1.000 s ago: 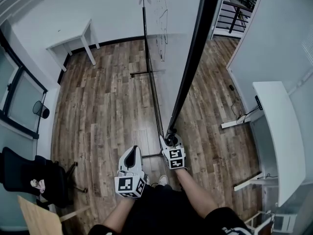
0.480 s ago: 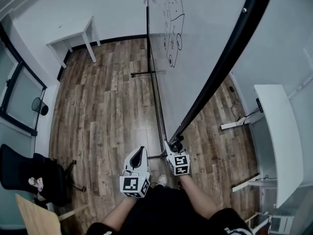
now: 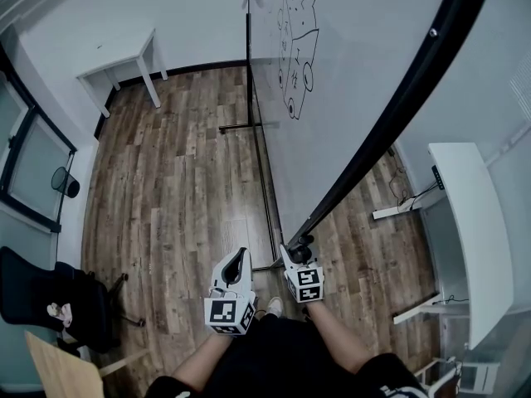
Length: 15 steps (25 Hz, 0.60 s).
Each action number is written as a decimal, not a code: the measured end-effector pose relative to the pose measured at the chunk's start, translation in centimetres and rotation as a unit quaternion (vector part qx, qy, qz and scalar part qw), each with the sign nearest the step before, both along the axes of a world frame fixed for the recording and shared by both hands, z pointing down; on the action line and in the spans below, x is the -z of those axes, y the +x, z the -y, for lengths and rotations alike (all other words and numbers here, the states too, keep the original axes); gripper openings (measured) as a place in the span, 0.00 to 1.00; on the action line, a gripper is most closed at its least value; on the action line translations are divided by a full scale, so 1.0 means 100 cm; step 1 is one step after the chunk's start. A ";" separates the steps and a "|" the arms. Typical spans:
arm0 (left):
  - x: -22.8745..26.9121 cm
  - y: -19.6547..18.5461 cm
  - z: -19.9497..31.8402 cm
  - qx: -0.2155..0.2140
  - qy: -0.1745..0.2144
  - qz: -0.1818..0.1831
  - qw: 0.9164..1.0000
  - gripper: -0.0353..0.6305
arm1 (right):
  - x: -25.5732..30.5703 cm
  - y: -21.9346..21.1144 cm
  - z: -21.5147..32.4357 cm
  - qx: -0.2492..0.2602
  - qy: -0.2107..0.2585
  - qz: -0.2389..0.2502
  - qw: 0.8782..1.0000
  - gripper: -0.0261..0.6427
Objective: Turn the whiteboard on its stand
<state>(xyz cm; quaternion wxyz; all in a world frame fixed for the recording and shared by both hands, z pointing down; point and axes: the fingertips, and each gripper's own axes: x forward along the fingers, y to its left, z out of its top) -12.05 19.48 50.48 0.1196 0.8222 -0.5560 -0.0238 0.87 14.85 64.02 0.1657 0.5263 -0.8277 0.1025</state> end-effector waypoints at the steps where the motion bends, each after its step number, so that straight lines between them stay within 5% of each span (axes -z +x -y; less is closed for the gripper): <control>1: 0.000 -0.001 -0.001 0.001 0.000 -0.001 1.000 0.08 | -0.001 0.002 -0.003 -0.004 -0.006 -0.002 1.000 0.30; 15: 0.015 -0.002 -0.004 -0.009 0.010 0.002 1.000 0.08 | 0.062 0.021 -0.059 -0.033 -0.004 0.057 0.998 0.32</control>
